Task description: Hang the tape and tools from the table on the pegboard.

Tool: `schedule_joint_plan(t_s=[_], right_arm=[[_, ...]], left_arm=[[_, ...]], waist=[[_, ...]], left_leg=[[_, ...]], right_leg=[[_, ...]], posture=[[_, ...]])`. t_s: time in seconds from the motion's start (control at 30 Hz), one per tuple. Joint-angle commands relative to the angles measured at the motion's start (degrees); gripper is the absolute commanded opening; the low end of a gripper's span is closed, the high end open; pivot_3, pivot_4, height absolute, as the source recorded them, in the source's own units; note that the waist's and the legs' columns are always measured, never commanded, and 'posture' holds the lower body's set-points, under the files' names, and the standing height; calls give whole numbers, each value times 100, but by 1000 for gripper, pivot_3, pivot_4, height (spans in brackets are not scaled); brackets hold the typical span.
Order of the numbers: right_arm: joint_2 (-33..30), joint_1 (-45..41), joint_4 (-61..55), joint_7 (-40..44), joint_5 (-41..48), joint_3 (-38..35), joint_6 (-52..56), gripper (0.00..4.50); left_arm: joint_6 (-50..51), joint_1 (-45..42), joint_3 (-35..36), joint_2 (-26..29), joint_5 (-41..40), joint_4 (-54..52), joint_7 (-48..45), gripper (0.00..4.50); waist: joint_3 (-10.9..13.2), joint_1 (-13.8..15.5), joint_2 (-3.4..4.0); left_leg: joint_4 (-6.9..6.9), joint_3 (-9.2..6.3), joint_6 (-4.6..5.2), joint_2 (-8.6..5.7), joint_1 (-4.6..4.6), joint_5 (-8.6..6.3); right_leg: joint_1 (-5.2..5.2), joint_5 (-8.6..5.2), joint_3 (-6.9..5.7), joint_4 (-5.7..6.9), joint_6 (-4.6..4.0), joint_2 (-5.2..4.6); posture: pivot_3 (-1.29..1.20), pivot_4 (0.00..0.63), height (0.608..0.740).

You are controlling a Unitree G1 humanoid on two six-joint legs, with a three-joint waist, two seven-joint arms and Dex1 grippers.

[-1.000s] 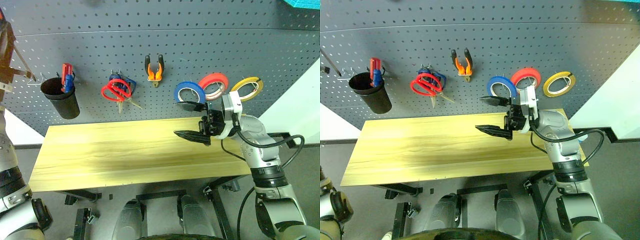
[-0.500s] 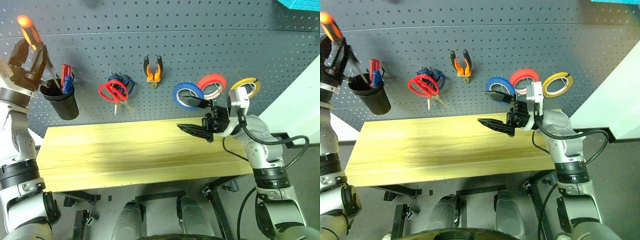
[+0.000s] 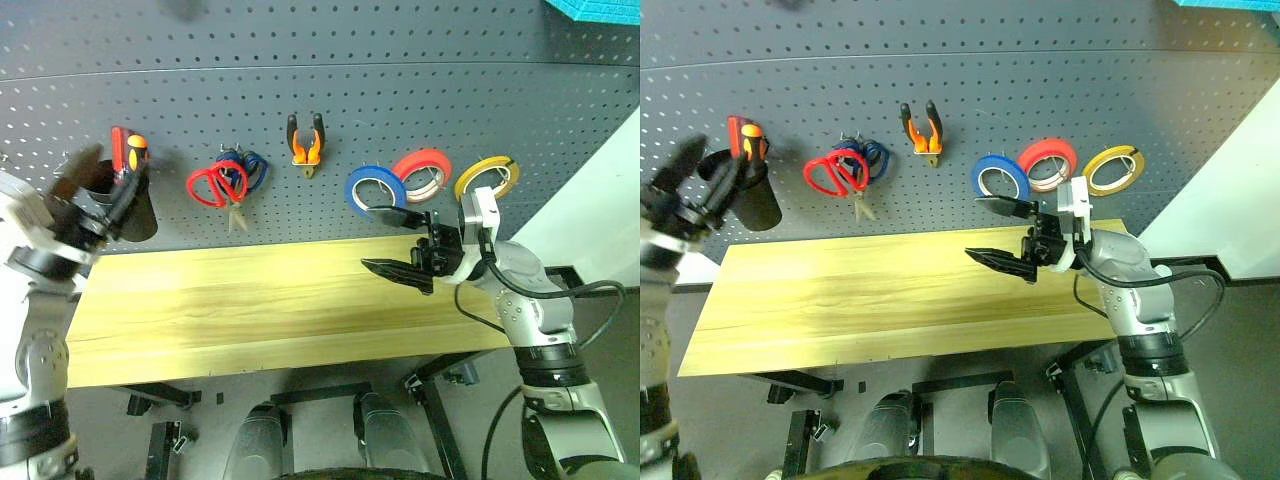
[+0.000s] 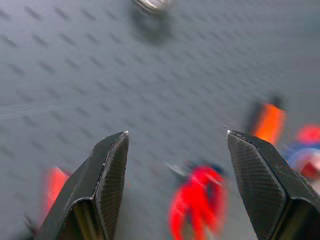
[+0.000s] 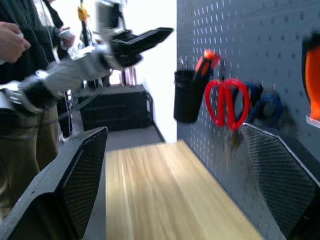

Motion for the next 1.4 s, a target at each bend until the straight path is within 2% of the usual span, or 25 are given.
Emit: schedule_joint_plan(t_s=[0.03,0.13,0.23,0.47,0.67,0.9,1.2,1.4], right_arm=[[-233,356,342,196,-409,-63,-390,4500],[-412,763,846,350,-1122,141,-1181,4500],[-490,995,1422,315,-1628,189,-1892,4500],[-591,1144,3062,-397,-2452,1,-3078,4500],[-623,1262,3589,-967,-2677,-148,-3415,4500],[-616,928,4098,-1208,-2761,-145,-3486,4500],[-639,296,5824,-1220,-2930,-179,-4052,4500],[-600,56,6534,-1287,-3070,-195,-4378,4500]], left_arm=[[8,838,-422,-105,650,-462,-38,3256],[-324,1355,-1015,-387,1426,-190,58,3256],[-988,1633,-1508,-686,2259,536,123,3256],[-2552,1964,-1971,-1389,3223,2206,528,3256],[-3260,2124,-2030,-1595,3442,2989,753,3256],[-3501,2101,-2104,-1637,3518,3436,853,3256],[-3566,2014,-2194,-1704,3576,3507,1019,3256],[-3580,1951,-2245,-1743,3601,3543,1144,3256]], waist=[[-27,25,14],[-42,48,25],[-93,-2,71],[-177,-162,67],[-208,-112,88],[-288,-122,111],[-338,-116,127],[-344,-128,133]], left_leg=[[0,1,0,0,5,0],[-2,4,0,0,53,-2],[-1,2,-3,0,69,-4],[0,11,-7,0,60,-12],[-9,9,-1,0,63,-21],[1,11,-4,0,64,-23],[-4,10,-1,-1,65,-22],[-5,11,-1,-1,69,-22]], right_leg=[[4,0,0,-1,0,0],[56,-15,0,-16,17,0],[91,-11,-1,-61,12,1],[101,-10,0,-100,12,-7],[89,-12,0,-83,15,-5],[96,-13,1,-93,16,-6],[99,-13,1,-94,16,-5],[102,-13,2,-92,16,-5]], posture=[[23,75,736],[32,76,736],[32,74,736],[16,70,736],[9,63,736],[17,51,736],[21,48,736],[12,51,736]])
